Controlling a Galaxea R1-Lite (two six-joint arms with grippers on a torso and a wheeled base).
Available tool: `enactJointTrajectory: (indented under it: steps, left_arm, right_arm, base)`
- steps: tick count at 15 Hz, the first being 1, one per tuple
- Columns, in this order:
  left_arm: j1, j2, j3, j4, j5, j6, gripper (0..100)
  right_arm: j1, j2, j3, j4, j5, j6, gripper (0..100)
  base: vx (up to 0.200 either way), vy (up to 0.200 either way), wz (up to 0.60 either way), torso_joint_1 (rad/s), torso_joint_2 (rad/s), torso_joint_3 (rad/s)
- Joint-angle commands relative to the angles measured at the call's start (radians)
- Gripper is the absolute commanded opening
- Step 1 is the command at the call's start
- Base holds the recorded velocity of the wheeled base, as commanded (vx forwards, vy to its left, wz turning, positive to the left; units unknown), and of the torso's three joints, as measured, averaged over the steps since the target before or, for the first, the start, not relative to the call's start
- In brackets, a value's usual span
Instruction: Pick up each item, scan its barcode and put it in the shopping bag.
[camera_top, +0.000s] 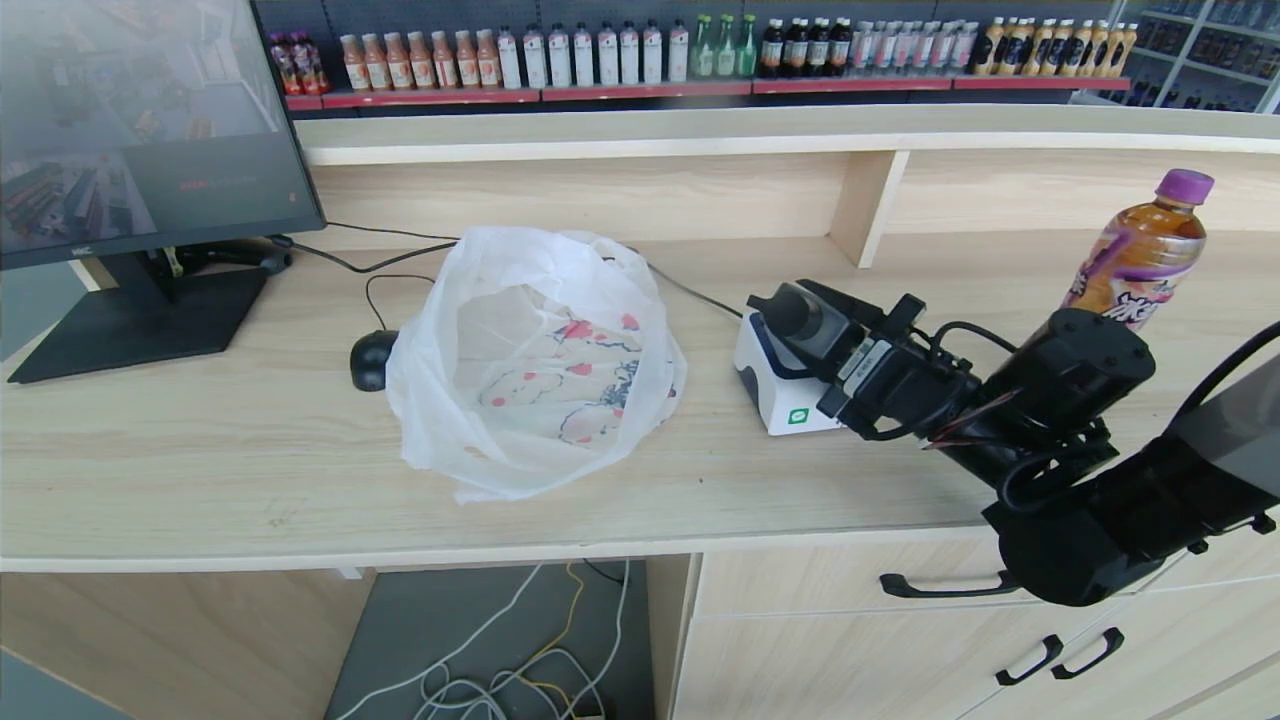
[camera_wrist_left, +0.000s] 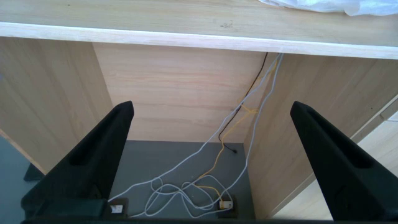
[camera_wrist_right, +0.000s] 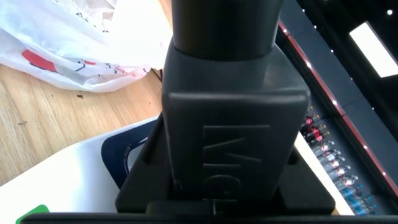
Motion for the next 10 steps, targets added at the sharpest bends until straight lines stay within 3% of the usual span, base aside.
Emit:
enactJointTrajectory:
  steps: [1, 7, 10]
  left_arm:
    - [0.000, 0.000, 0.000, 0.000, 0.000, 0.000, 100]
    - [0.000, 0.000, 0.000, 0.000, 0.000, 0.000, 100]
    - [0.000, 0.000, 0.000, 0.000, 0.000, 0.000, 100]
  right_arm:
    - [0.004, -0.003, -0.004, -0.001, -0.005, 0.010, 0]
    - [0.027, -0.080, -0.032, -0.001, -0.120, 0.171, 0]
    - [0.028, -0.135, -0.012, -0.001, -0.125, 0.254, 0]
  base:
    - [0.000, 0.000, 0.00, 0.000, 0.00, 0.000]
    - [0.000, 0.000, 0.00, 0.000, 0.00, 0.000]
    - [0.000, 0.000, 0.00, 0.000, 0.00, 0.000]
